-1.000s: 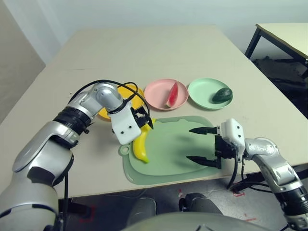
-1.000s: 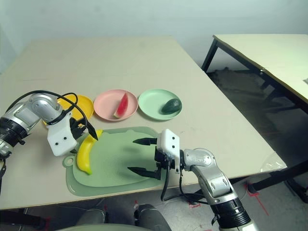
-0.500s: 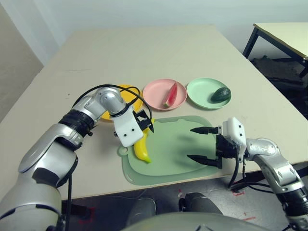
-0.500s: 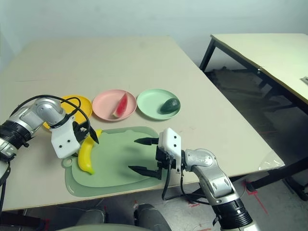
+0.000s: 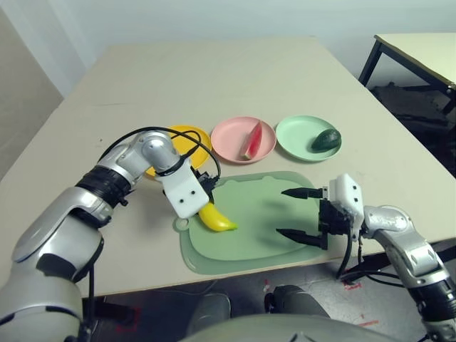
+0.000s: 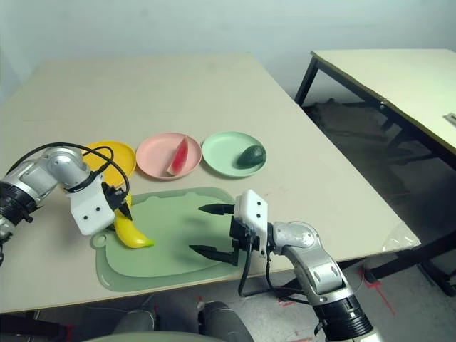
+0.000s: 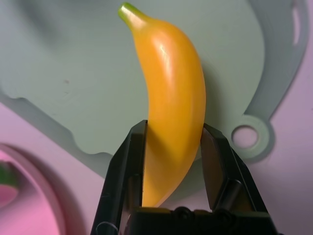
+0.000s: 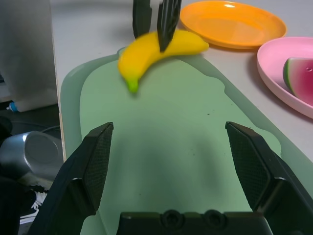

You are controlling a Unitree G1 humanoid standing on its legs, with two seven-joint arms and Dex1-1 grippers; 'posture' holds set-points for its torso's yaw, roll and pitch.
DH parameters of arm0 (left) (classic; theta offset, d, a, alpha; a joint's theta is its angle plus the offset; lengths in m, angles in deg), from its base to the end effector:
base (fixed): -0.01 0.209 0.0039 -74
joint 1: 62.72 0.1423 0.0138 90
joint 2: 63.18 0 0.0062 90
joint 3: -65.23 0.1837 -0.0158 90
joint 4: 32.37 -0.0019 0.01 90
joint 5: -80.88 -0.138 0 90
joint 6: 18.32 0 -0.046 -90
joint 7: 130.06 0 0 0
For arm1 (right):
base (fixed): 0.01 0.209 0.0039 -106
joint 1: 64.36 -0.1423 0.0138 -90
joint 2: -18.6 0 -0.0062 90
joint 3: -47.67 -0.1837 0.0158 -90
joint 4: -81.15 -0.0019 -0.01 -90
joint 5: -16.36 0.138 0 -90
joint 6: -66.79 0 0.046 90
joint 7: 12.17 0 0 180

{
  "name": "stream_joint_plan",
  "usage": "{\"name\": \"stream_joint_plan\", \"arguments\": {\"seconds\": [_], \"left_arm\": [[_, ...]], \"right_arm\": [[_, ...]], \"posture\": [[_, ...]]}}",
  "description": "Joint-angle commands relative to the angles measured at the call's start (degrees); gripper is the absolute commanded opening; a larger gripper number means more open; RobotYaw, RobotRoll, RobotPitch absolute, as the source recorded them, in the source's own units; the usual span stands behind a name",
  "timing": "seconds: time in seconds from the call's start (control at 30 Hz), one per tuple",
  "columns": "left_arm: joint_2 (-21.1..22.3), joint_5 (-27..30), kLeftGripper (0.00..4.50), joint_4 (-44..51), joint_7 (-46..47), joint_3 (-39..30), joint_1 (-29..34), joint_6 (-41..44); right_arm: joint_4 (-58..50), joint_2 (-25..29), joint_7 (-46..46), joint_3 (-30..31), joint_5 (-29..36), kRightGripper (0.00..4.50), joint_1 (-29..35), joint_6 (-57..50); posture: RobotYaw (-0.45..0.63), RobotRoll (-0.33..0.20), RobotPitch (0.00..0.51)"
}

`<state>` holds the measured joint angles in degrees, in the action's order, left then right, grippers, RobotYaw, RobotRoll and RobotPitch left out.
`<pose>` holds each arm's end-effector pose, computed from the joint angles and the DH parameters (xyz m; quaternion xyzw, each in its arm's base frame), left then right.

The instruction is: Place the fruits into color-matched plates.

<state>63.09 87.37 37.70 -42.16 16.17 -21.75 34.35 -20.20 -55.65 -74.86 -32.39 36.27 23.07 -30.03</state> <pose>0.2965 0.1964 0.1992 0.5611 0.0603 -0.7549 0.3342 0.2076 -0.1997 0.0907 -0.0956 0.0415 0.6151 0.7816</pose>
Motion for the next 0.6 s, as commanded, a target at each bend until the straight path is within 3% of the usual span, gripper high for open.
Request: {"name": "stream_joint_plan", "arguments": {"seconds": [0.03,0.1,0.2,0.3,0.47,0.6], "left_arm": [[3.9,8.6,1.68,9.4,-0.4,-1.9,0.3,9.3],[6.5,11.8,1.68,12.8,-0.4,-4.3,-0.1,14.0],[9.4,11.3,1.68,12.5,-0.4,-7.9,-0.9,16.0],[8.6,9.1,1.68,5.8,-0.4,-12.6,-1.4,12.6],[5.5,-5.2,1.68,-13.8,6.7,-15.8,-4.6,-3.2],[2.6,-15.6,1.68,-29.1,15.5,-15.0,-7.6,-9.0]], "right_arm": [[-1.0,-0.3,0.5,-0.1,1.0,4.50,0.7,-0.3],[-1.9,-0.7,1.5,-0.7,1.8,4.50,1.6,-1.0],[-4.0,-1.8,4.9,-1.7,2.6,4.50,3.6,-2.6],[-7.0,-4.1,10.5,-2.3,2.8,4.50,6.5,-4.6],[-11.2,-8.2,18.7,-2.2,1.5,4.50,10.1,-6.7],[-11.2,-10.3,22.4,-2.5,1.6,4.50,9.2,-7.8]], "posture": [[0.00,0.000,0.002],[0.01,0.000,0.000],[0.03,0.000,0.000],[0.04,0.000,0.000],[0.04,0.000,0.000],[0.02,0.000,0.000]]}}
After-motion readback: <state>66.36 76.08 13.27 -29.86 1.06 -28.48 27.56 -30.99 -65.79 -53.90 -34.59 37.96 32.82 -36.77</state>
